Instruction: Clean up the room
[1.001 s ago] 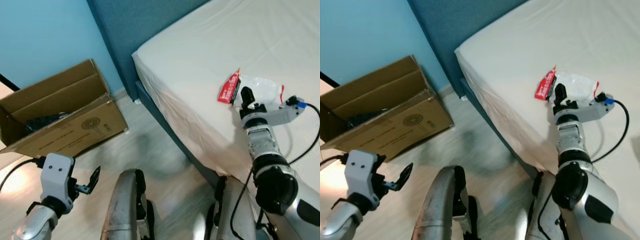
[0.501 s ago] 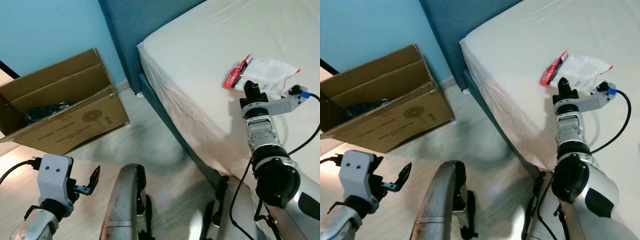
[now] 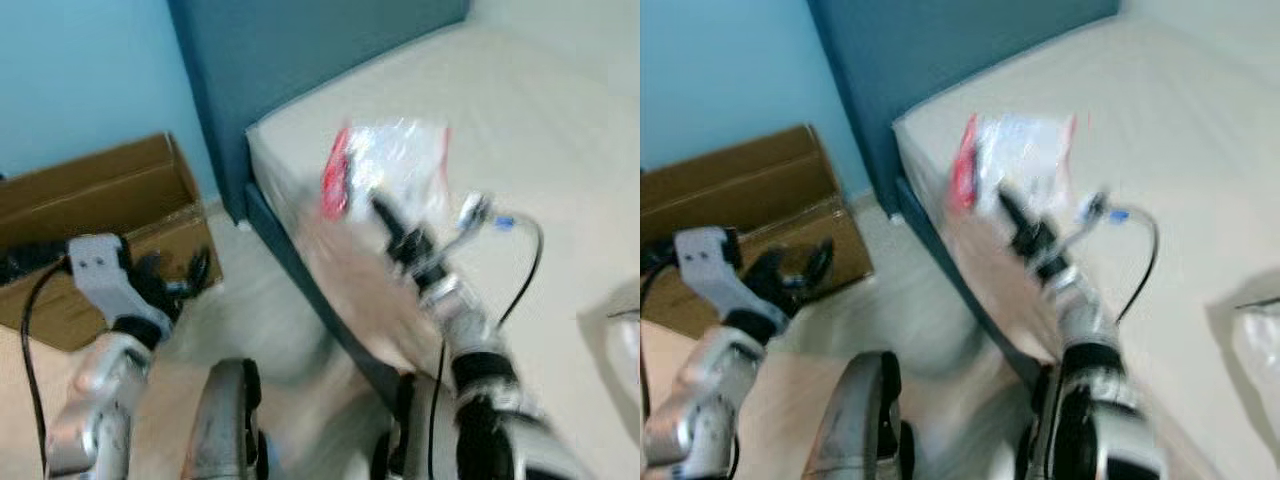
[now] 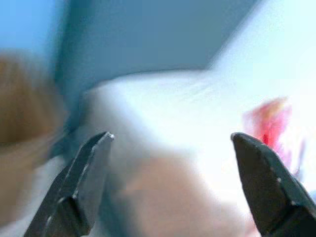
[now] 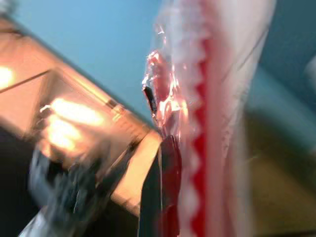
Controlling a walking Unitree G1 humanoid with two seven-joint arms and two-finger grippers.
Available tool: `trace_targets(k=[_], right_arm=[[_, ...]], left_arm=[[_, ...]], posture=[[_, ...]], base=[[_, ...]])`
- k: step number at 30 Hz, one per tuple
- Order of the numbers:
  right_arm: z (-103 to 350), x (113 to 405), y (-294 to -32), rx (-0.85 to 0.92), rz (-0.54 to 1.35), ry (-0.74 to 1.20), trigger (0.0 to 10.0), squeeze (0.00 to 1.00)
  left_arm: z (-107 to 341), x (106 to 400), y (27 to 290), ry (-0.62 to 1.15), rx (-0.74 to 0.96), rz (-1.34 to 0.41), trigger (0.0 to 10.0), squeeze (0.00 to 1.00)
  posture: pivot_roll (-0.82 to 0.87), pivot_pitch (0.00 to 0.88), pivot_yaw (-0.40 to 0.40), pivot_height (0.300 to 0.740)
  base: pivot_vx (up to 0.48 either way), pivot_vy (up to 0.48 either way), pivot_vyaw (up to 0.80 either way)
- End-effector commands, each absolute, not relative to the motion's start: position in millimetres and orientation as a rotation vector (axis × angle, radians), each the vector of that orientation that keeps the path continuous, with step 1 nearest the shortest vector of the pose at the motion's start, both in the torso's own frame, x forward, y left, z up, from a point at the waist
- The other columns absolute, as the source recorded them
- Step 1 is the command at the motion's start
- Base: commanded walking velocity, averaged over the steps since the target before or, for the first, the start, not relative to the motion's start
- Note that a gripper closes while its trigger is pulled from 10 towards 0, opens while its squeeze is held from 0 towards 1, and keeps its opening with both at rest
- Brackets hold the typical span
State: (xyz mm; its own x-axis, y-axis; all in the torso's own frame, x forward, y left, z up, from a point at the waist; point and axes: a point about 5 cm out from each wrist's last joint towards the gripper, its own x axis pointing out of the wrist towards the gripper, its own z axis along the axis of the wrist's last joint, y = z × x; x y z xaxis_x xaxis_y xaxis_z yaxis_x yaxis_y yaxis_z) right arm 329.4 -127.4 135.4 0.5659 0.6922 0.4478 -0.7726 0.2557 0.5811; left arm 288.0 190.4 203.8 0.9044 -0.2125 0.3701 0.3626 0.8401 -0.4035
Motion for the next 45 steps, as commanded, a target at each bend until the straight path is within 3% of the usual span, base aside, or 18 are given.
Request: trace_targets(k=[1, 3, 10, 11, 18, 26, 27, 30, 31, 33, 43, 44, 45], right_arm=[[139, 314, -133, 0.837, 1.072, -0.118, 0.0, 0.00], [146, 306, -148, 0.842, 1.035, -0.147, 0.0, 0.00], [157, 301, -160, 0.829, 1.000, -0.204, 0.0, 0.00], [158, 302, -162, 0.828, 0.978, -0.224, 0.0, 0.00], [175, 308, -147, 0.877, 1.000, -0.264, 0.0, 0.00], [183, 309, -130, 0.826, 1.114, -0.183, 0.0, 0.00], [180, 305, -126, 0.817, 1.140, -0.158, 0.0, 0.00], [176, 301, -122, 0.801, 1.165, -0.127, 0.0, 0.00], [156, 290, -112, 0.712, 1.216, 0.017, 0.0, 0.00], [149, 286, -111, 0.682, 1.227, 0.064, 0.0, 0.00], [143, 283, -115, 0.657, 1.213, 0.110, 0.0, 0.00], [144, 284, -116, 0.654, 1.200, 0.106, 0.0, 0.00], [144, 285, -117, 0.652, 1.191, 0.102, 0.0, 0.00]], left_arm=[[208, 292, 187, -0.369, -0.601, -0.443, 10.0, 0.00], [227, 301, 181, -0.449, -0.688, -0.579, 10.0, 0.00], [237, 304, 167, -0.479, -0.738, -0.711, 10.0, 0.00], [232, 305, 159, -0.446, -0.729, -0.740, 10.0, 1.00], [196, 295, 148, -0.295, -0.708, -0.912, 10.0, 1.00], [190, 293, 132, -0.259, -0.707, -0.981, 10.0, 1.00], [191, 294, 131, -0.264, -0.699, -0.983, 10.0, 0.00], [191, 294, 130, -0.268, -0.692, -0.983, 10.0, 0.00], [194, 295, 129, -0.284, -0.701, -0.996, 10.0, 0.00], [196, 296, 129, -0.291, -0.709, -1.005, 10.0, 0.00], [197, 299, 125, -0.296, -0.675, -1.053, 10.0, 0.00], [195, 296, 122, -0.289, -0.679, -1.086, 0.0, 0.00], [194, 293, 121, -0.284, -0.683, -1.109, 0.0, 0.00]], posture=[[0.03, 0.055, -0.009, 0.550], [-0.03, 0.015, -0.008, 0.550], [-0.06, 0.000, 0.020, 0.550], [-0.05, 0.000, 0.024, 0.550], [-0.03, 0.000, 0.014, 0.550], [-0.03, 0.000, -0.006, 0.550], [-0.03, 0.000, -0.009, 0.550], [-0.04, 0.000, -0.009, 0.550], [-0.05, 0.000, -0.004, 0.550], [-0.05, 0.000, -0.004, 0.550], [-0.07, 0.000, -0.002, 0.550], [-0.07, 0.000, -0.007, 0.550], [-0.07, 0.000, -0.007, 0.550]], base=[[0.000, 0.000, 0.00], [0.000, 0.000, 0.00], [0.000, 0.000, 0.00], [0.000, 0.000, 0.00], [0.000, 0.000, 0.00], [0.000, 0.000, 0.00], [0.000, 0.000, 0.00], [0.000, 0.000, 0.00], [0.000, 0.000, 0.00], [0.000, 0.000, 0.00], [0.000, 0.000, 0.00], [0.000, 0.000, 0.00], [0.000, 0.000, 0.00]])
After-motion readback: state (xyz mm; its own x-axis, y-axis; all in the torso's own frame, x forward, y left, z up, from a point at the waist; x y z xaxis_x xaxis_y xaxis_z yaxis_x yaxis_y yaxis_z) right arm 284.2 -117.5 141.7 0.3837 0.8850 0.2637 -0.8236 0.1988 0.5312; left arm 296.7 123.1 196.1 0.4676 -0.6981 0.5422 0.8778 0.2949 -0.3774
